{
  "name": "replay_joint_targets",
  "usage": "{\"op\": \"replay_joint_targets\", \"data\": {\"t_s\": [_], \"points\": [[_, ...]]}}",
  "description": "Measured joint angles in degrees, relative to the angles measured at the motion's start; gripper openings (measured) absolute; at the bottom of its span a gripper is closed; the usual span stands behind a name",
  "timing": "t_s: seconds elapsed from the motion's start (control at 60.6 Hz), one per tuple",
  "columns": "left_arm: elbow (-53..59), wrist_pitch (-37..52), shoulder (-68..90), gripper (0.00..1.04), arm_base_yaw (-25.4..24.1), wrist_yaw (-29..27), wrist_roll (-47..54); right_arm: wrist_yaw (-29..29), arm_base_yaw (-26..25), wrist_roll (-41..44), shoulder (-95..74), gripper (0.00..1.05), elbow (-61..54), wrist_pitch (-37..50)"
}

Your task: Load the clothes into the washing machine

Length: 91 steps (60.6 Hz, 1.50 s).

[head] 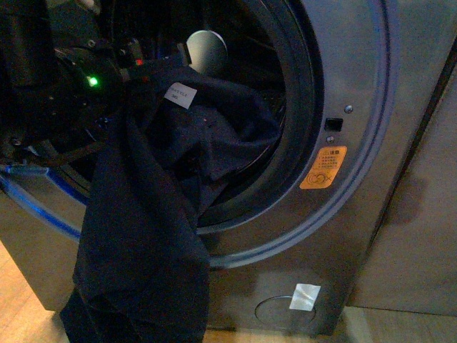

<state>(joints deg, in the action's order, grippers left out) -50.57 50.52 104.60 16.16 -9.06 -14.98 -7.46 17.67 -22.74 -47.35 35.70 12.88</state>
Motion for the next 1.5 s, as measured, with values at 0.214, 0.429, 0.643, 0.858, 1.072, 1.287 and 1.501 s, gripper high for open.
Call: {"op": "replay_joint_targets", "data": {"t_s": [0.214, 0.429, 0.643, 0.858, 1.072, 1.287, 1.501], "points": [[-9.84, -1.51, 10.73, 0.05, -1.29, 0.24, 2.05, -0.63, 0.59, 0.28, 0.02, 0.97, -0.92, 0.52], [-22.29, -6.73, 19.37, 0.05, -2.62, 1.62, 4.66, -0.63, 0.63, 0.28, 0.02, 0.97, -0.94, 0.55], [-36.79, -13.62, 28.13, 0.05, -3.21, 2.45, 7.52, -0.63, 0.63, 0.28, 0.02, 0.97, -0.94, 0.55], [-52.48, -21.79, 36.5, 0.05, -3.91, 0.83, 9.7, -9.05, 0.22, 12.46, 2.49, 0.77, -4.76, 1.75], [-64.96, -28.41, 42.77, 0.05, -4.39, -1.62, 10.88, -5.14, -4.57, 20.98, 8.63, 0.44, -14.75, 4.52], [-77.31, -34.42, 48.41, 0.05, -4.74, -2.93, 12.09, -1.25, -8.55, 22.23, 14.16, 0.09, -21.57, 5.9], [-96.3, -45.42, 56.87, 0.05, -5.33, -3.56, 12.96, 1.42, -11.3, 22.56, 18.62, 0.02, -26.18, 5.97]]}}
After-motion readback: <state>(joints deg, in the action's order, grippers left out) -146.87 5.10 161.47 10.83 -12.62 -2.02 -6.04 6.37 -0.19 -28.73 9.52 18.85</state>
